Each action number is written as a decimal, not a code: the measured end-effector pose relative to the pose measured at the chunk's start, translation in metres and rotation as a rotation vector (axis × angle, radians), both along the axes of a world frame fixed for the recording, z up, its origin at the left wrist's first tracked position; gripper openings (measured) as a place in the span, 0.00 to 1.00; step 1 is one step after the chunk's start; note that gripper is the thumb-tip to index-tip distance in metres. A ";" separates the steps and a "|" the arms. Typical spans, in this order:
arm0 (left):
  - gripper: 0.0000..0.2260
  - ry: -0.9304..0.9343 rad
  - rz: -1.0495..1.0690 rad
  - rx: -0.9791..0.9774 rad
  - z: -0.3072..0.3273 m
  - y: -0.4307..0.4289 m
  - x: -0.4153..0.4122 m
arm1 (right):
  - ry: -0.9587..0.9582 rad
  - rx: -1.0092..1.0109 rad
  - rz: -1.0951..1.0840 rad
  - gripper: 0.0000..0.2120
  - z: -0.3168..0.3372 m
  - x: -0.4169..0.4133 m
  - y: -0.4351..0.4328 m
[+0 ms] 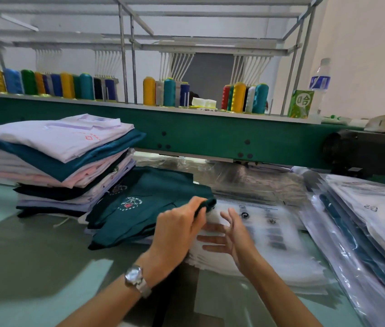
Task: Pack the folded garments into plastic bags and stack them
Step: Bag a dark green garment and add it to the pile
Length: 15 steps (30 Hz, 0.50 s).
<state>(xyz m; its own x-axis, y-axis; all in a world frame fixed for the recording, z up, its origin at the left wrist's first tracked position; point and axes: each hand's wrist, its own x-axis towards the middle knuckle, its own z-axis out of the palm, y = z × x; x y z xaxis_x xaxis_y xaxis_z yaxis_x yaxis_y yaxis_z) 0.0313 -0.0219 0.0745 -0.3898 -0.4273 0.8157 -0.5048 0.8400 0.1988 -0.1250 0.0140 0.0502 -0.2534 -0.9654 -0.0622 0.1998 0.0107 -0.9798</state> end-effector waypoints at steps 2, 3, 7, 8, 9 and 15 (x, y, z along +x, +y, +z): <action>0.07 -0.007 -0.012 0.016 -0.007 0.017 0.000 | -0.143 0.080 0.058 0.24 0.008 0.000 -0.012; 0.07 -0.014 -0.018 0.028 -0.011 0.024 0.000 | -0.201 0.101 0.063 0.25 0.011 0.001 -0.016; 0.13 -0.187 0.036 0.041 -0.014 0.034 0.000 | -0.171 0.193 0.020 0.09 0.016 0.006 -0.026; 0.19 -0.274 0.055 0.126 -0.011 0.032 0.003 | -0.102 0.204 0.014 0.10 0.013 0.005 -0.027; 0.27 -0.370 0.071 0.251 -0.008 0.026 0.010 | -0.059 0.207 0.025 0.10 0.010 0.004 -0.027; 0.34 -0.428 0.793 0.491 -0.017 -0.044 0.092 | -0.095 0.172 0.009 0.12 0.001 -0.001 -0.017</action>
<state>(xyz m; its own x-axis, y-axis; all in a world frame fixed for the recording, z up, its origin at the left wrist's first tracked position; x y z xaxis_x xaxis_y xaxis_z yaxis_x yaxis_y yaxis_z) 0.1230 -0.0661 0.0577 -0.0671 -0.9380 0.3400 -0.9887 0.1084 0.1038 -0.1256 -0.0029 0.0510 -0.2295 -0.9408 -0.2493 0.2906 0.1782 -0.9401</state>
